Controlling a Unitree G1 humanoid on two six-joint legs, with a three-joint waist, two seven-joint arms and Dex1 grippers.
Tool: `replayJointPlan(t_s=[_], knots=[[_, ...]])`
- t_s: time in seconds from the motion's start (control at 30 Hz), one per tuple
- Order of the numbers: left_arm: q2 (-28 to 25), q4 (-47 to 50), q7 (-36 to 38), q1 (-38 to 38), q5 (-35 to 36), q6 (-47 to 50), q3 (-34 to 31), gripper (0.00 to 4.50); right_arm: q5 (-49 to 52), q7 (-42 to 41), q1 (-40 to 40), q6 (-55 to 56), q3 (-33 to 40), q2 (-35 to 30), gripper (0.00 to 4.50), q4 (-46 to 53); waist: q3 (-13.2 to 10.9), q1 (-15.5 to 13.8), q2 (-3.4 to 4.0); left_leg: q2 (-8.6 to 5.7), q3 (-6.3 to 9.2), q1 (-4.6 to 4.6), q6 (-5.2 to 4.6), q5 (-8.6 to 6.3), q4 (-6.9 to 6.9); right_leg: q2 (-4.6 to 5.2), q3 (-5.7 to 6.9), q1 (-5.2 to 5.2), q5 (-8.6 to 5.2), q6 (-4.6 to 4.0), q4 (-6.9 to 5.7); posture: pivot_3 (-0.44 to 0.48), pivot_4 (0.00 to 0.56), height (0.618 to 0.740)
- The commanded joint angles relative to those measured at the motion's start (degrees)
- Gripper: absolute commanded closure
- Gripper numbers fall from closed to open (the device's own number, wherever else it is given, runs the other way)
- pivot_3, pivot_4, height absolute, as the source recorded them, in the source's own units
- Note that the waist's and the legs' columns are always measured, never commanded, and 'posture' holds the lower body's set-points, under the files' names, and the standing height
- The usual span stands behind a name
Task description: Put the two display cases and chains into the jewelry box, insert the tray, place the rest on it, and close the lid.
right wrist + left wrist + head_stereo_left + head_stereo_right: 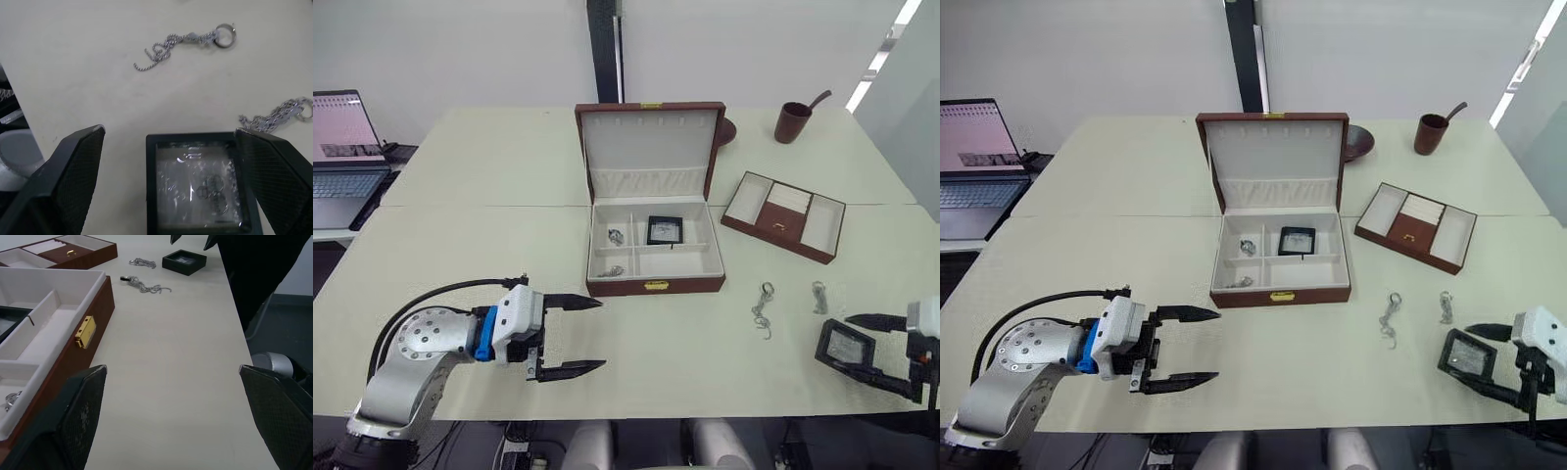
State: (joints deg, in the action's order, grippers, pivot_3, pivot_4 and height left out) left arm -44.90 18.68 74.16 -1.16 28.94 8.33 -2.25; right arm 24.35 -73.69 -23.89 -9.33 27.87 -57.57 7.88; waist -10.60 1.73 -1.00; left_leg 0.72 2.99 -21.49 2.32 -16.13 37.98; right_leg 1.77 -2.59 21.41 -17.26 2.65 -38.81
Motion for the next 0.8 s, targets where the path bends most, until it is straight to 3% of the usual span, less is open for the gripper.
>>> replayJointPlan(t_s=[0.03,0.4,0.8], knots=[[0.5,1.2,0.6,1.1,1.1,0.0,1.3,0.02,-2.7,0.2,-3.1,1.6,3.0,-0.3,0.0,3.2,0.0,-0.1,-0.01,0.0,0.01,0.0,0.0,0.0,0.01,-0.03,0.0,0.0,-0.01,0.01,0.0,0.0,0.15,0.74],[3.4,-1.6,1.4,2.5,0.0,-3.1,3.0,0.02,-5.5,4.9,-6.5,1.5,2.3,3.9,0.0,7.7,0.0,-0.1,-0.03,0.01,0.0,0.02,0.01,0.01,0.03,-0.15,-0.03,-0.01,-0.03,-0.02,0.01,0.0,0.15,0.74],[4.8,-3.0,1.4,0.3,-2.9,-8.7,4.8,0.02,-8.7,6.2,-6.4,3.3,0.1,4.6,0.0,4.9,0.0,-0.1,-0.03,0.02,0.0,0.02,0.01,0.01,0.03,-0.14,-0.04,-0.01,-0.02,-0.03,0.01,0.0,0.15,0.74]])
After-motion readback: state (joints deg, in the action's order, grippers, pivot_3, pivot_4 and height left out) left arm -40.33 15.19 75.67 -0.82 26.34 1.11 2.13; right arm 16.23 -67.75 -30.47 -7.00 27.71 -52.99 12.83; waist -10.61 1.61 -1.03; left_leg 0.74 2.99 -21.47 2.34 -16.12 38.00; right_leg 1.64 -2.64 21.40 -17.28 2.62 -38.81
